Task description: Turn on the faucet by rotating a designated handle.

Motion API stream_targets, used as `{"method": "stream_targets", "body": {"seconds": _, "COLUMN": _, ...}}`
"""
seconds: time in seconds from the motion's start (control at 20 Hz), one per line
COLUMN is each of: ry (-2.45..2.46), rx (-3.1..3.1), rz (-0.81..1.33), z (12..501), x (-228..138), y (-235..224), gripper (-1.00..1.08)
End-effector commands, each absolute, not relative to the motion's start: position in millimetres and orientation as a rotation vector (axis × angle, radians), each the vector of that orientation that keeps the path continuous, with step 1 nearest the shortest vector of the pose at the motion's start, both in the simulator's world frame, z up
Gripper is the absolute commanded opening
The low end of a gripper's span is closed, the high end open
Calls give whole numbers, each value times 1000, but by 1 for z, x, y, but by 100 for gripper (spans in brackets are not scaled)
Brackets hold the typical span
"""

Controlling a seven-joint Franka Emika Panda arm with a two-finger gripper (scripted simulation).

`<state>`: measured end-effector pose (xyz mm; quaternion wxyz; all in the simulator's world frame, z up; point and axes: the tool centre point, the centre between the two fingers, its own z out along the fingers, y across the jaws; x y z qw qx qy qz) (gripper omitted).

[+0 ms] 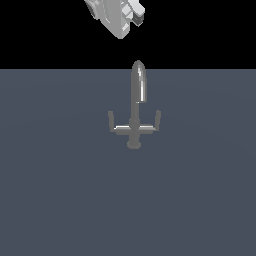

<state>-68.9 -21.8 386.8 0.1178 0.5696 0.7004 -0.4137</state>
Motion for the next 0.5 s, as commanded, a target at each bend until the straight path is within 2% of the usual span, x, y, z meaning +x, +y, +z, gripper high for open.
{"method": "stream_targets", "body": {"seconds": 0.0, "ry": 2110, "rx": 1573, "rz": -1270, "z": 380, "x": -61, "y": -20, "gripper": -100}}
{"method": "stream_targets", "body": {"seconds": 0.45, "ry": 2299, "rx": 1227, "rz": -1477, "z": 351, "x": -32, "y": -14, "gripper": -100}}
